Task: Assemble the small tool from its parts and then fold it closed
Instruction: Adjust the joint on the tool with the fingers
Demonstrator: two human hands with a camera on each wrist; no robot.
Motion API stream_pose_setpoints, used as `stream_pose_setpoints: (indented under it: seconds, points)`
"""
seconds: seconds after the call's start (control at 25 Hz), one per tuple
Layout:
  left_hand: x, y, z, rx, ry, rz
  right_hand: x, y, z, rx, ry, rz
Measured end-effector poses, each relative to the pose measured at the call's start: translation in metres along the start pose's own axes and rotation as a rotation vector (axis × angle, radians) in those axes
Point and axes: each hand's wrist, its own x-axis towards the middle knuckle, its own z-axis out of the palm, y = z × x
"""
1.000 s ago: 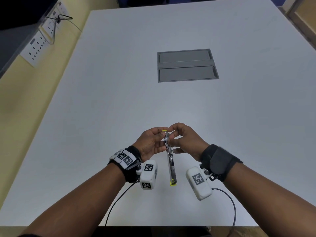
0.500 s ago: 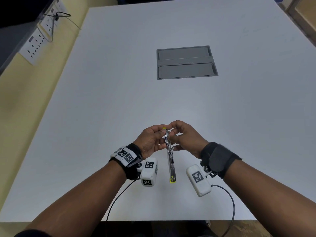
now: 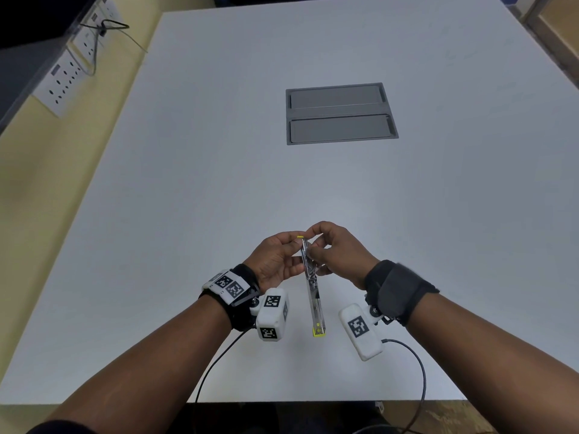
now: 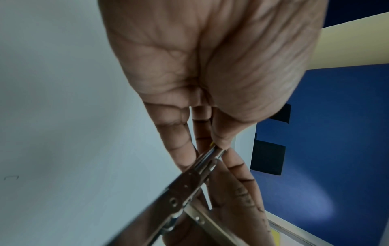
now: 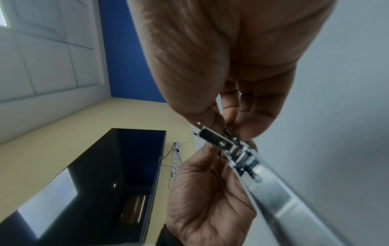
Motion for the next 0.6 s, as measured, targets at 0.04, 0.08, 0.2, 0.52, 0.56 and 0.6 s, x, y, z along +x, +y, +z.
stream_pose_setpoints:
  seconds: [0.04, 0.08, 0.2, 0.52, 0.56, 0.6]
  points:
    - [0.0, 0.0, 0.001, -0.005, 0.003, -0.003, 0.0, 0.001, 0.001, -0.027, 0.02, -0.018]
    - [0.0, 0.0, 0.001, -0.006, 0.005, -0.004, 0.0, 0.001, 0.002, -0.051, 0.036, -0.031]
    - [-0.001, 0.0, 0.001, 0.014, -0.005, -0.01, 0.003, 0.003, 0.003, -0.052, 0.077, -0.025]
    - [0.003, 0.005, -0.004, -0.077, 0.073, 0.01, -0.001, -0.002, -0.001, 0.212, -0.003, 0.072]
    - [0.003, 0.007, -0.005, -0.105, 0.094, 0.011, -0.004, -0.001, -0.003, 0.273, -0.053, 0.078]
    - [0.003, 0.009, -0.005, -0.127, 0.111, 0.015, -0.006, 0.0, -0.004, 0.323, -0.098, 0.071]
